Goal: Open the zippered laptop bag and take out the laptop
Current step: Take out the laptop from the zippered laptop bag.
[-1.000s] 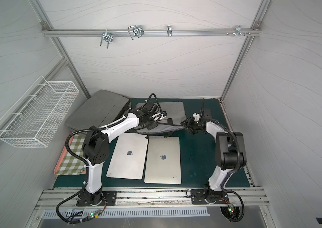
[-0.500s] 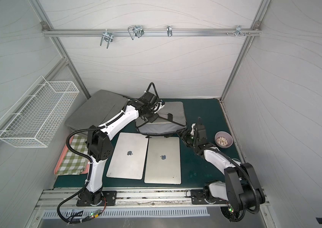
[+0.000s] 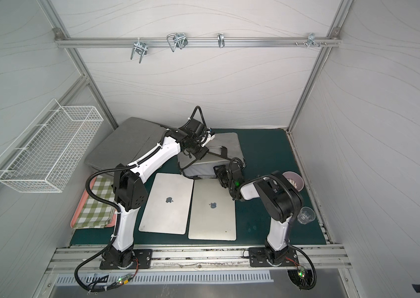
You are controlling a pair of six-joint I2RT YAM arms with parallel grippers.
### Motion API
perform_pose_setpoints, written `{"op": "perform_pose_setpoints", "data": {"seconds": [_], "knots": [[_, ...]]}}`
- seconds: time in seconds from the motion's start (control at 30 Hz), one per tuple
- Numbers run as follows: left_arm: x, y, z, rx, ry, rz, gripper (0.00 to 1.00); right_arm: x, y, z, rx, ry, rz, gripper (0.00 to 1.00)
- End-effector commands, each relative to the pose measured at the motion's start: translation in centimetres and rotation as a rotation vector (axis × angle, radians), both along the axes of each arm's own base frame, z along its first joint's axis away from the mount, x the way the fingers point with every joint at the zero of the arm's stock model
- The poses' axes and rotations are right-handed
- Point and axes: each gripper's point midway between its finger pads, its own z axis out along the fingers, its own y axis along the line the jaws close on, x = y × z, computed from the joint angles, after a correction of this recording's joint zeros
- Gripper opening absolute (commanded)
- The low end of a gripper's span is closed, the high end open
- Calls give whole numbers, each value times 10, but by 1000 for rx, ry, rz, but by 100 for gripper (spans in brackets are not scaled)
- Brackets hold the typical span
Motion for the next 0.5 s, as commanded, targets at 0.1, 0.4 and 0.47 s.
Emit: {"op": "perform_pose_setpoints", "data": {"seconds": [0.1,0.4,0.47], "knots": [[-6,-13,41,-93,-26,-45,0,28,27,17,124,-78,-14,55],[-6,-19,42,-109,-11,-70,0,17,29,21,82,-27,11,55],[-6,-20,44,-116,-12,-72,0,22,31,11,101,-4,-3,55]]}}
